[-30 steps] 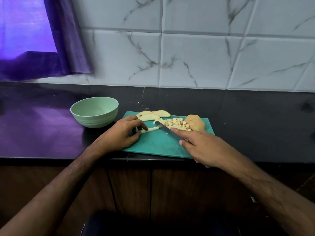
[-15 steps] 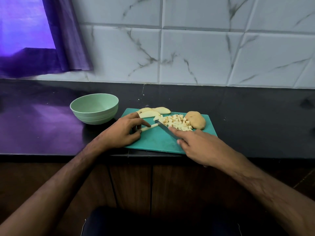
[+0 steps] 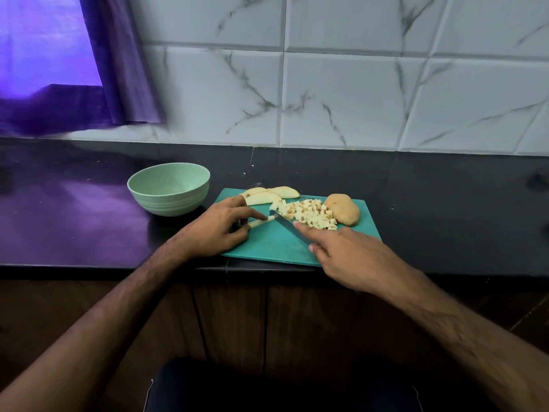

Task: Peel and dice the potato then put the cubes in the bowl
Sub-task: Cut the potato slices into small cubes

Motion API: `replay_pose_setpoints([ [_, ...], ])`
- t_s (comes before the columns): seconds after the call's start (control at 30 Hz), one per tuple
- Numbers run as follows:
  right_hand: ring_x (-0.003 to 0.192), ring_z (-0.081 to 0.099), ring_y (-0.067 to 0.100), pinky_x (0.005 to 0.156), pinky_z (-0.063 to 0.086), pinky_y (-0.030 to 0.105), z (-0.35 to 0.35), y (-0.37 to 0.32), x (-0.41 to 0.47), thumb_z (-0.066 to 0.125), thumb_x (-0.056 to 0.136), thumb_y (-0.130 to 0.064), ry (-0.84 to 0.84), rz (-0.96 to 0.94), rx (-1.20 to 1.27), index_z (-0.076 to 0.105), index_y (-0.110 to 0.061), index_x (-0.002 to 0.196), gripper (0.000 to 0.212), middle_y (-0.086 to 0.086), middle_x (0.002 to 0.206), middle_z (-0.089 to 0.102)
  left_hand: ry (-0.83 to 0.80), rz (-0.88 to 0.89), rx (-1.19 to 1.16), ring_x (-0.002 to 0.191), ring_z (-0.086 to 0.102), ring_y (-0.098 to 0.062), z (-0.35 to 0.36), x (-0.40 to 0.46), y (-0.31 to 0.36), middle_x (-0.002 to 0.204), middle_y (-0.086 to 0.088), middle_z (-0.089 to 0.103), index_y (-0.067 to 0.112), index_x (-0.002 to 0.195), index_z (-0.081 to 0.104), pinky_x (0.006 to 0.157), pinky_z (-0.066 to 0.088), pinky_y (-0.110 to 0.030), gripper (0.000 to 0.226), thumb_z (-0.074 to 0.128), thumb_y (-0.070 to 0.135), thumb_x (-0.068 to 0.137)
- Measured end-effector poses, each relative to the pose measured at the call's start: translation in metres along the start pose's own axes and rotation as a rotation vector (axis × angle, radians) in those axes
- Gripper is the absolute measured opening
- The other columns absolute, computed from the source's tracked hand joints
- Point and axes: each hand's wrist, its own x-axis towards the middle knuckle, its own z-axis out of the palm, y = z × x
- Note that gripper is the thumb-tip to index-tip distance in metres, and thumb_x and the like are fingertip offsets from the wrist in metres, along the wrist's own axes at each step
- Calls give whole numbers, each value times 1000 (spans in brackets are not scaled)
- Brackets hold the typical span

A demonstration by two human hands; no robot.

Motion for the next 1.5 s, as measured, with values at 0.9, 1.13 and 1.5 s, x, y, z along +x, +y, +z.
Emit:
replay_pose_setpoints([
  [0.9,58,49,4,63,50,30,-6,-1,-3,29,110,-41,18,2,44,16,-52,157,50,-11,79,52,31,8,5,88,51,4,2,0,-4,96,6,51,28,127,69,78,34,-10,31,61,17,98],
  [1.13,60,52,4,61,46,30,-2,-7,4,30,111,-38,-5,-15,30,17,-48,158,50,-8,75,56,36,29,12,86,51,4,2,0,-2,96,6,51,26,126,69,79,39,-23,29,61,19,98],
  [1.5,67,44,7,58,38,31,-13,-4,1,28,110,-42,78,1,20,14,-57,155,50,-12,76,41,42,2,14,88,51,6,1,-1,0,95,16,48,22,122,70,78,35,-6,27,64,15,97],
])
